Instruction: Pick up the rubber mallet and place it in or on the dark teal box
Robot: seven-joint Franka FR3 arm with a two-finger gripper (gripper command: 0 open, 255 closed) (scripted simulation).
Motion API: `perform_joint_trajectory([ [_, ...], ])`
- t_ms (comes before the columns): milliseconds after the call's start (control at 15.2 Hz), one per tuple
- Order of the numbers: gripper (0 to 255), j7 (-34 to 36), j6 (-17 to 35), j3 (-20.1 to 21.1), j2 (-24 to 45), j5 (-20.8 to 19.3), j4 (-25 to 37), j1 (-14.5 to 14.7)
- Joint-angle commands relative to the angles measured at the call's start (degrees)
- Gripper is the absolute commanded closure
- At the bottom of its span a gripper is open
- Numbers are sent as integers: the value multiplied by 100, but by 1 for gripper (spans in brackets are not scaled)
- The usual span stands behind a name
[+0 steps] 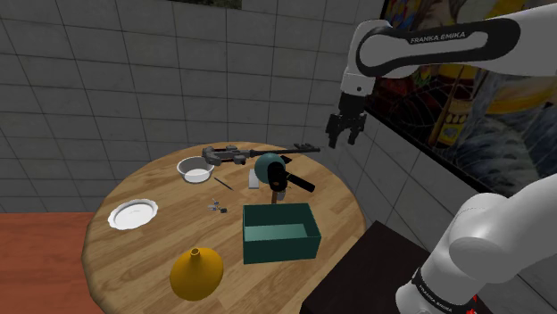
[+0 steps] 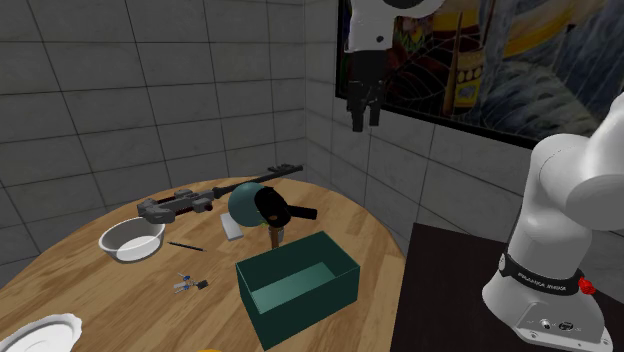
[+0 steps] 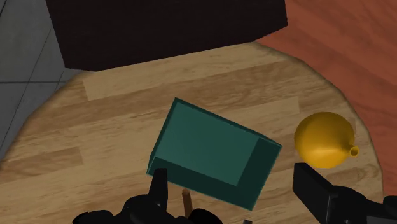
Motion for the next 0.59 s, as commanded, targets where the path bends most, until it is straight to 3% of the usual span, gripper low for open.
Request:
perform_joint_trajectory([
  [0,0,61,220,-44,412,111,103,-5],
  [528,0,179,845,-207,2285,683,986,-16],
])
